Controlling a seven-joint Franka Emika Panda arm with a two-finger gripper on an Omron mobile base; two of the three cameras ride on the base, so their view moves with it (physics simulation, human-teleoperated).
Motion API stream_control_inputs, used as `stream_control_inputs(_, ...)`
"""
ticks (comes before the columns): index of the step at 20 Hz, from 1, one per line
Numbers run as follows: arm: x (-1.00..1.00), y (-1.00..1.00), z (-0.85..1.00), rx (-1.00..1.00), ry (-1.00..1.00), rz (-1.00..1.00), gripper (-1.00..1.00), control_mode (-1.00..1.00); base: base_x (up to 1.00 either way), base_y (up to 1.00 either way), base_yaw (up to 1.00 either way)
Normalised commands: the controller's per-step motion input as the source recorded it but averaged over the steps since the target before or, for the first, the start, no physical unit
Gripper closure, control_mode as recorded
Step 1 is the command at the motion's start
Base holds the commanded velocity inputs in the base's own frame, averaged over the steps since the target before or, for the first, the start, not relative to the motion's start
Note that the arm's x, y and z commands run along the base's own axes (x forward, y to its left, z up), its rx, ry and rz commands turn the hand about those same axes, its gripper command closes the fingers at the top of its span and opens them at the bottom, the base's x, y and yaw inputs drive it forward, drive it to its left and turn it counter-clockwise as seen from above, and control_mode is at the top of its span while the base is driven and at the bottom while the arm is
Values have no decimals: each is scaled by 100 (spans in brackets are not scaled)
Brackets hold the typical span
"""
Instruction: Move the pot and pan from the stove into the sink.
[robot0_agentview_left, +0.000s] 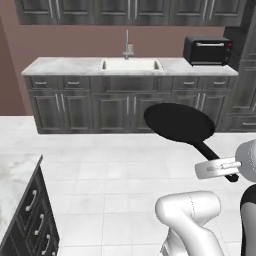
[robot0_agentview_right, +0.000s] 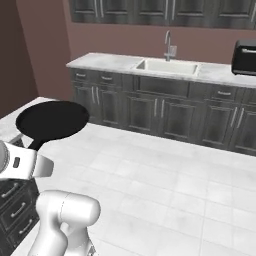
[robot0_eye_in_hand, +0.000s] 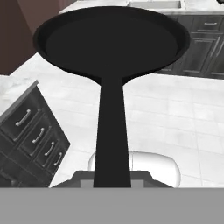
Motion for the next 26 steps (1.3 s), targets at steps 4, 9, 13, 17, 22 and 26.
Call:
stream_control_inputs(4,0,0,0,0,0,0,100,100,90,18,-6)
stream_control_inputs(9,0,0,0,0,0,0,100,100,92,21,-7)
stream_control_inputs(13,0,0,0,0,0,0,100,100,93,21,-7)
stream_control_inputs(17,0,0,0,0,0,0,100,100,93,19,-7)
stream_control_inputs(22,0,0,0,0,0,0,100,100,94,17,-7)
stream_control_inputs(26,0,0,0,0,0,0,100,100,94,17,-7)
